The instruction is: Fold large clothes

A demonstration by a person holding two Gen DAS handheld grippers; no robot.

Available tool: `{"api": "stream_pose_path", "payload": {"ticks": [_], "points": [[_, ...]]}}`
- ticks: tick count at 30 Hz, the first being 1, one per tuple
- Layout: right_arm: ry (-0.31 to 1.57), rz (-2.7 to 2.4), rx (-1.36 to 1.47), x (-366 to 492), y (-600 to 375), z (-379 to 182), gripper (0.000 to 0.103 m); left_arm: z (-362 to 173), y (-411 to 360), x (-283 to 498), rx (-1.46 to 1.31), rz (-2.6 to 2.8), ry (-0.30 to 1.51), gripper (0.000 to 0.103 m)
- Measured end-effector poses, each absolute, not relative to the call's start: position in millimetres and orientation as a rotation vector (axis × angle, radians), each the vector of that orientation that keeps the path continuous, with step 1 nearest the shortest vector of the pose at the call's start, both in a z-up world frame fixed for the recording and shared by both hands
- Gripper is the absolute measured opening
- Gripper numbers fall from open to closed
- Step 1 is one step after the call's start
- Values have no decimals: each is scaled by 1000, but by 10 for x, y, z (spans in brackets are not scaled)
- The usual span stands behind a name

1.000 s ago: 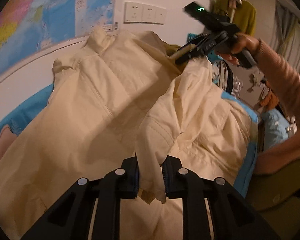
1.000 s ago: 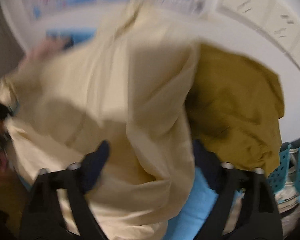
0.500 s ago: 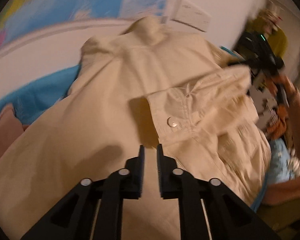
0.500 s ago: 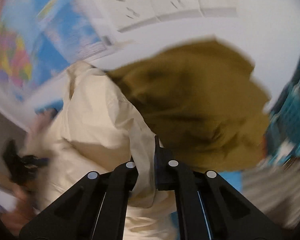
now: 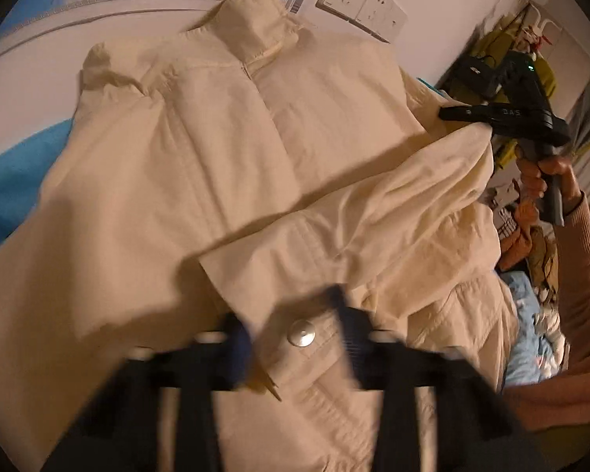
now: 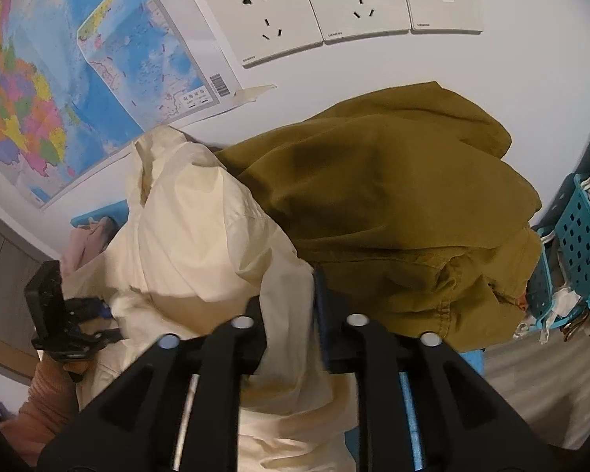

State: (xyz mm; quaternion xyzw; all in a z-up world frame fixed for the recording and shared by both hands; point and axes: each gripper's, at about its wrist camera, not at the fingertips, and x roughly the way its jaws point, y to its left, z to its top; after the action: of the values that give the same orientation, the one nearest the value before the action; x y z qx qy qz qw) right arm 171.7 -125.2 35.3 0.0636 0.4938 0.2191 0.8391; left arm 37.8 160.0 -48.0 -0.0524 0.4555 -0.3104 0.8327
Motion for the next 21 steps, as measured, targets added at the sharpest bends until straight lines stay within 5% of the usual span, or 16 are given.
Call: {"api": "stream_pose_path", "payload": {"ticks": [3,6,12,16,18,20,21], "points": [[1039,471,54,1711,-1143,388,23,-334,1673,253,-114,-609,881,1],[1052,439,-65,1775,-1023,362,8,-177,1961,105,-188,-552,839,1],[1031,462,58,1837,-1102,408,8,-168,2364,-153,-198,-412,855,0],[1106,423,182,1952,-1287,114,16,-521,2437,-36,-207,-366,968,0],[1070,437,202,1876,-1346,183,30,-512,2377,-81,-174,-394,939,1],[1012,438,178,1750,-1364,299,45,-384,2322,-143,-173,-464,880,17],[959,432,160,1629,-1380,383,54,-338,2299,-150,-175,-486,862,51]]}}
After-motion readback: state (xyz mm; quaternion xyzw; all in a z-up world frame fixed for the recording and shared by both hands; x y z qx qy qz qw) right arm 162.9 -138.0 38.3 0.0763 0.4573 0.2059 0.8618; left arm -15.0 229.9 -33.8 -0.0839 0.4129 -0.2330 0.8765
